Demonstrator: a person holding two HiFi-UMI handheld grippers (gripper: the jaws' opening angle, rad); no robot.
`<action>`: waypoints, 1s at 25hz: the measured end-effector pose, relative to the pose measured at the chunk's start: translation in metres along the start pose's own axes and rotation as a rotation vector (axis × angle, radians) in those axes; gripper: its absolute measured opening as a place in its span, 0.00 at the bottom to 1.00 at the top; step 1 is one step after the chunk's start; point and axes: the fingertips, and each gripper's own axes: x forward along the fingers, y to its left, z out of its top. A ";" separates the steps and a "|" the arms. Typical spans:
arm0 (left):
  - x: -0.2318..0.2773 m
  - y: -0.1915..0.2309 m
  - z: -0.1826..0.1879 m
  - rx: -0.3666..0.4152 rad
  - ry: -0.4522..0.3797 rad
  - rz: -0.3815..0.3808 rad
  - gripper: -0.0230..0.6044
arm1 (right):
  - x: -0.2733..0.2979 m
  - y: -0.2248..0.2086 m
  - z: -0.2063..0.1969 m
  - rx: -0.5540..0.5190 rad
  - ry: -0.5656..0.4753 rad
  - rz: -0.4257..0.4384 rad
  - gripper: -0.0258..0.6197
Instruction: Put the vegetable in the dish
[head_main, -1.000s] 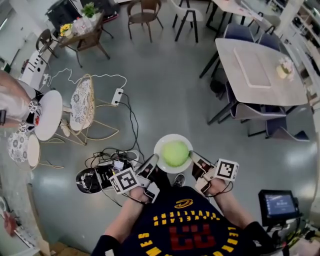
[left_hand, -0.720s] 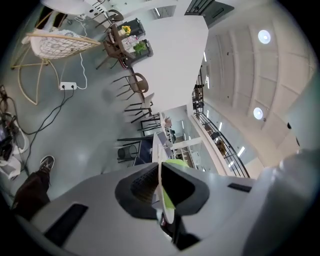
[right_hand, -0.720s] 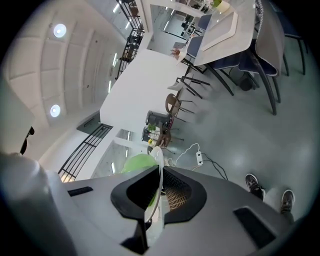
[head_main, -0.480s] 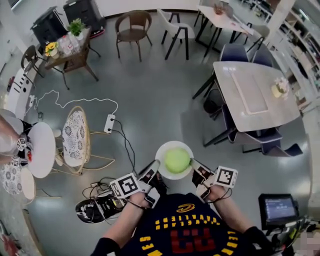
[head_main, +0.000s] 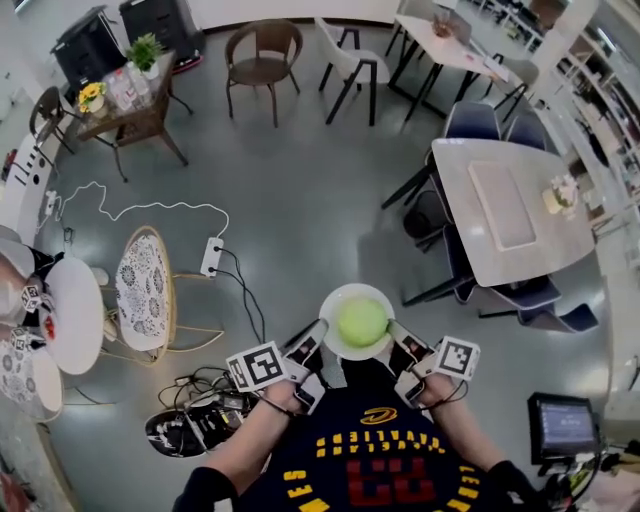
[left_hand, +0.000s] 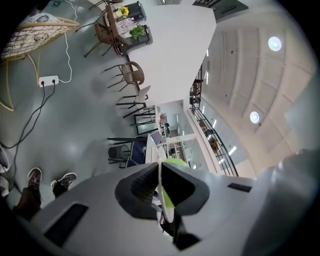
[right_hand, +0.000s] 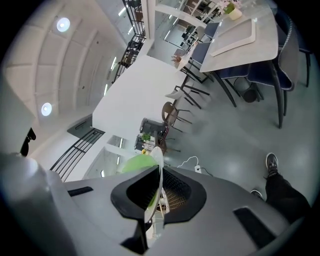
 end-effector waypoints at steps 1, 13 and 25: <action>0.003 0.000 0.007 0.005 -0.004 0.002 0.07 | 0.007 -0.001 0.005 0.001 0.005 0.004 0.07; 0.094 -0.016 0.090 0.066 -0.100 0.070 0.07 | 0.083 -0.030 0.114 0.088 0.064 0.054 0.07; 0.236 -0.065 0.117 0.123 -0.059 0.065 0.07 | 0.086 -0.069 0.255 0.087 0.006 0.120 0.07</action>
